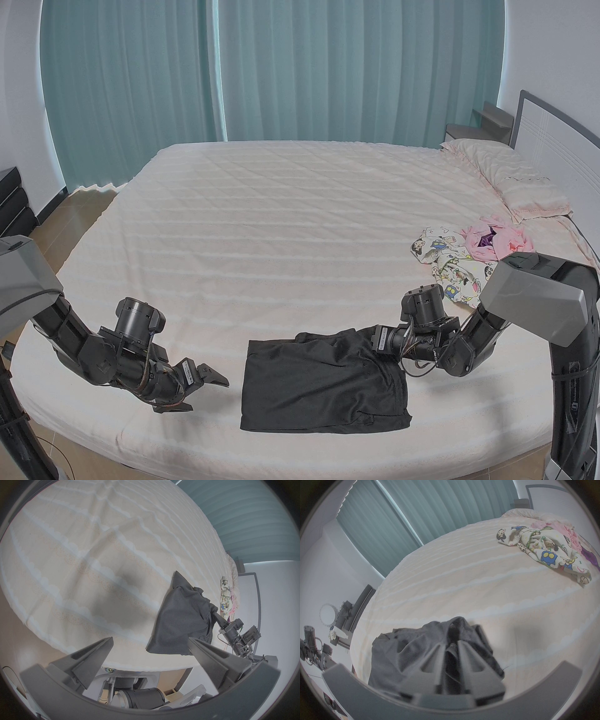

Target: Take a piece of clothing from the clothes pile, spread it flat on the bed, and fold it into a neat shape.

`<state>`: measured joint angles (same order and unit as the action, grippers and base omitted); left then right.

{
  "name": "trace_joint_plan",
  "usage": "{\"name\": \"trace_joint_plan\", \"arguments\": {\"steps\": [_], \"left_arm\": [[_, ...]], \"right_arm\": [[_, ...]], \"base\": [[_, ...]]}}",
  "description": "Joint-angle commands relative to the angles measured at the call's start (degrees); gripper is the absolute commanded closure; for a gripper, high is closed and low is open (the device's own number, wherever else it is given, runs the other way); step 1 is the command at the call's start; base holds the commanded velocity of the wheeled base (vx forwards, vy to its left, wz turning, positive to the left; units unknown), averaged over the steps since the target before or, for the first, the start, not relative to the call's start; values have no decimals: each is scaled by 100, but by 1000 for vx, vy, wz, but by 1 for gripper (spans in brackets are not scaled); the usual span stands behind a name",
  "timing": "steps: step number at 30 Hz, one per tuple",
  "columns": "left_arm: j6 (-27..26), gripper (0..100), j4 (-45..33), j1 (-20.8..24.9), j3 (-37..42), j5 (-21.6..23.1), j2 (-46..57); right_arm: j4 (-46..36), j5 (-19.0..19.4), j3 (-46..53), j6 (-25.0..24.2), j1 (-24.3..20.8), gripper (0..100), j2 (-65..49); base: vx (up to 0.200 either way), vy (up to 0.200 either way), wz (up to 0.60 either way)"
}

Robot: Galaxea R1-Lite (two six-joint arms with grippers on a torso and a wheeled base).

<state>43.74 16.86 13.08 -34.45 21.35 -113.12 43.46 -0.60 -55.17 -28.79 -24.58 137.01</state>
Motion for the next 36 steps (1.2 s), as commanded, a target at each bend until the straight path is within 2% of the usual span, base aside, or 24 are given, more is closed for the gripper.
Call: {"name": "trace_joint_plan", "arguments": {"steps": [1, 5, 10, 18, 19, 25, 29, 33, 36], "left_arm": [[3, 0, 2, 2, 0, 1, -9], [3, 0, 10, 2, 0, 1, -9], [-6, 0, 10, 2, 0, 1, -9], [3, 0, 10, 2, 0, 1, -9], [-6, 0, 10, 2, 0, 1, -9], [-6, 0, 10, 2, 0, 1, -9], [3, 0, 2, 2, 0, 1, -9], [-6, 0, 2, 2, 0, 1, -17], [-6, 0, 2, 10, 0, -8, -35]], "right_arm": [[-4, -11, -116, -12, 199, 100, 89], [40, 16, -108, -82, 392, 100, 89], [31, 95, -116, -601, 419, 100, 80], [5, 174, -310, -698, 533, 100, 282], [13, 174, -310, -698, 542, 0, 282], [128, 183, -195, -759, 621, 0, 177], [295, 262, 332, -1190, 612, 0, -263], [602, 754, 1413, -1190, 533, 0, -623], [1121, 860, 1879, -1190, 489, 0, -597]], "base": [[0, 0, 0], [0, 0, 0], [0, 0, 0], [0, 0, 0], [0, 0, 0], [0, 0, 0], [0, 0, 0], [0, 0, 0], [0, 0, 0]]}}
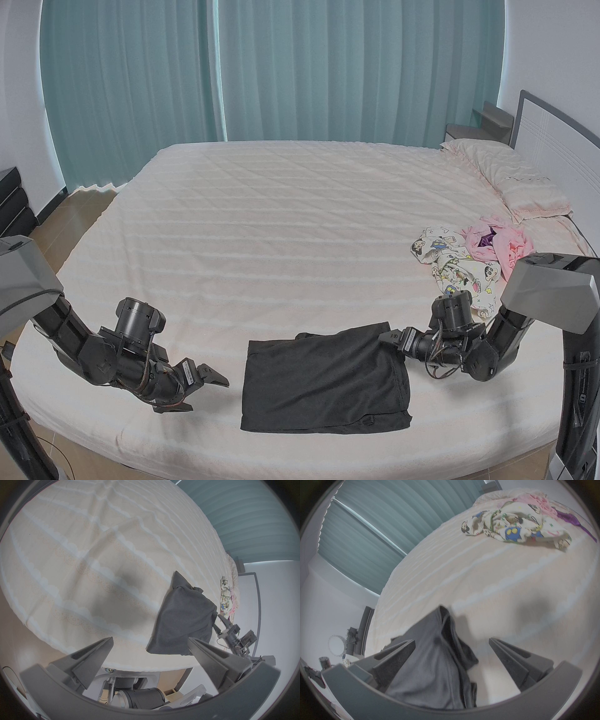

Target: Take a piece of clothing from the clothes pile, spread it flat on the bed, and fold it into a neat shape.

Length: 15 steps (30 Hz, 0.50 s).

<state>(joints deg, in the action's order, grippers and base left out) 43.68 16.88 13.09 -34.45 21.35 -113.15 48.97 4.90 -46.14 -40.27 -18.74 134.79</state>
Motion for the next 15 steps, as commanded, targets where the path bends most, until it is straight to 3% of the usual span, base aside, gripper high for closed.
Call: {"name": "trace_joint_plan", "arguments": {"steps": [1, 4, 6, 15], "left_arm": [[0, 0, -1, 9, 0, -16, -40], [-26, 0, -1, 18, 0, -69, -49], [-61, 0, -1, 53, 9, -157, -84], [-70, 0, 8, 97, 0, -245, -119]], "right_arm": [[1009, 336, 1309, -8, -104, 0, -313], [1475, 406, 1635, 80, -104, 0, -208], [1906, 626, 1925, 414, -104, 0, -67], [2143, 995, 2303, 766, -86, 0, -172]], "base": [[-200, 0, 0], [-200, 0, 0], [-200, 0, 0], [0, 0, 0]]}}
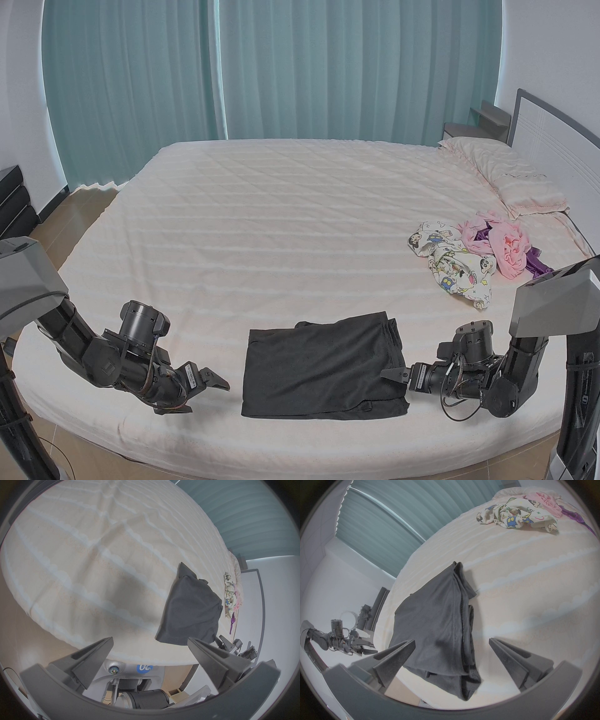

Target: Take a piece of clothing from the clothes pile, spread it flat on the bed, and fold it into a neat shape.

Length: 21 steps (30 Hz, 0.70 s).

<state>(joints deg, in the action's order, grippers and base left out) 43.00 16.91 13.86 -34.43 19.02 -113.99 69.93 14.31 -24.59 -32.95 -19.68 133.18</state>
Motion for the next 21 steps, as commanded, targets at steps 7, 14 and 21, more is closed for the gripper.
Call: {"name": "trace_joint_plan", "arguments": {"steps": [7, 14, 21], "left_arm": [[-2, 0, 5, 20, 6, -12, -35], [-2, 0, 5, 20, 6, -12, -35], [-11, 0, 5, 20, 6, -12, -44]], "right_arm": [[733, 133, 130, -36, -19, 0, 217], [707, 142, 130, -36, -133, 0, 358], [689, 142, 200, 34, -177, 100, 445]], "base": [[0, 0, 0], [0, 0, 0], [0, 0, 0]]}}
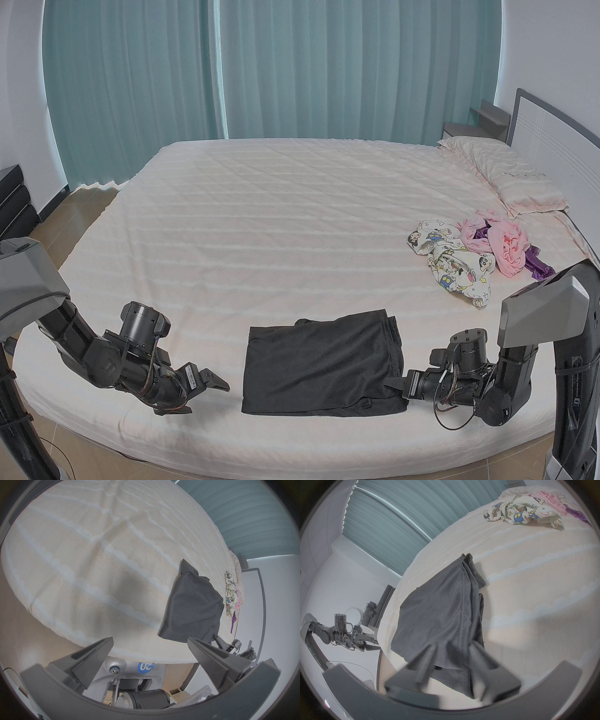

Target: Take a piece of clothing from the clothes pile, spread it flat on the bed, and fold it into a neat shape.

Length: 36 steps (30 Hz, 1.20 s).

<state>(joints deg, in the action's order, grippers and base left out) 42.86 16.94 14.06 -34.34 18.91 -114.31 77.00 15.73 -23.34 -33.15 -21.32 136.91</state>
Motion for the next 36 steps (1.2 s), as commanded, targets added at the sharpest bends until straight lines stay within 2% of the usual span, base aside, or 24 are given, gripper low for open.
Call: {"name": "trace_joint_plan", "arguments": {"steps": [1, 12, 19, 32, 33, 36], "left_arm": [[3, 0, 2, 1, -2, -1, -12], [3, 0, 2, 1, -11, -1, -12], [3, 0, 2, 1, -11, -10, -12], [3, 0, 2, 1, -11, -1, -12], [3, 0, 2, 1, -11, -1, -12], [3, 0, 2, 1, -11, -1, -12]], "right_arm": [[-18, 9, 93, 54, -12, 100, 64], [-53, 36, 577, 159, 93, 100, -604], [-53, 299, 884, 695, 234, 100, -499], [-115, 299, 963, 1082, 286, 100, -323], [-123, 299, 955, 1082, 269, 0, -297], [-79, 299, 902, 1091, 242, 0, -165]], "base": [[0, 0, 0], [0, 0, 0], [0, 0, 0], [0, 0, 0], [0, 0, 0], [0, 0, 0]]}}
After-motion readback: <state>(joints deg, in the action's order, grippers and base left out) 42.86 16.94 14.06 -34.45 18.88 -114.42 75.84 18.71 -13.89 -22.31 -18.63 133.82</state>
